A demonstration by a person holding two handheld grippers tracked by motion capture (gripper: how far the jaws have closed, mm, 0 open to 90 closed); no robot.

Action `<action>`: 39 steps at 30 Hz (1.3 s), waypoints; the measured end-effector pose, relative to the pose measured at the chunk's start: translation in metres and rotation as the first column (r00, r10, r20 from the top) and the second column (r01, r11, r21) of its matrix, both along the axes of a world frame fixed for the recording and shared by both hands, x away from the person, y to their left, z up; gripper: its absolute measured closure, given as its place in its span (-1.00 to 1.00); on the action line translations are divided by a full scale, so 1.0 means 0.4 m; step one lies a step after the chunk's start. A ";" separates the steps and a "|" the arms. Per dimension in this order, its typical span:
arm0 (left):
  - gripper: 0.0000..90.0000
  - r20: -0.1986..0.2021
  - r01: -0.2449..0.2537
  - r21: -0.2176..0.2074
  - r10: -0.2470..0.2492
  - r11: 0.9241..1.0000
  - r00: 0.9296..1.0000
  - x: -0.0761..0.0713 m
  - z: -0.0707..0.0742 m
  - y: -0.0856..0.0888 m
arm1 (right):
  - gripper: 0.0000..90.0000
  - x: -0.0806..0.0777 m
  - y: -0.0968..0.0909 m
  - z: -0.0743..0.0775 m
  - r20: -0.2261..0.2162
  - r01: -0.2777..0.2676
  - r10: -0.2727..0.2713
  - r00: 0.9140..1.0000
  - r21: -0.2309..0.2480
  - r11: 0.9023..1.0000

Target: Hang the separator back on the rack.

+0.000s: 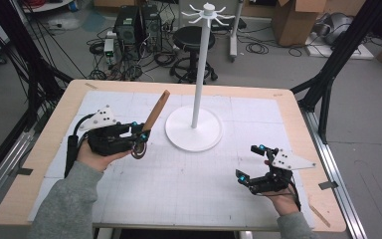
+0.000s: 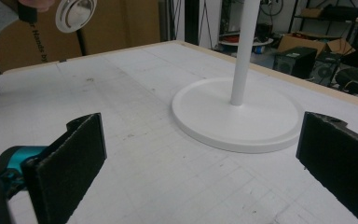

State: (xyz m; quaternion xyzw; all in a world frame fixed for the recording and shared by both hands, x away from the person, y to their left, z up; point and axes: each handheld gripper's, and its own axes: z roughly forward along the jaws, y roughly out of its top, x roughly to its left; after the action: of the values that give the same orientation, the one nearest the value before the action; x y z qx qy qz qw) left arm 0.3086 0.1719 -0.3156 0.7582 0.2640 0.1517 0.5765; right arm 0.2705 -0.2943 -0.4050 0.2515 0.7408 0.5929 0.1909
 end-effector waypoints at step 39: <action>0.55 0.104 0.039 -0.018 -0.037 0.999 0.994 0.040 0.123 -0.008 | -0.99 -0.003 0.001 0.002 0.000 -0.007 0.007 1.000 0.009 1.000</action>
State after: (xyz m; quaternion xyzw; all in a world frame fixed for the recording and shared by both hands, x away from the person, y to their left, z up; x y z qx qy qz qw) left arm 0.3248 0.1688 -0.2663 0.7484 0.2207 0.1773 0.5998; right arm 0.2694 -0.2938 -0.4041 0.2498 0.7390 0.5968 0.1877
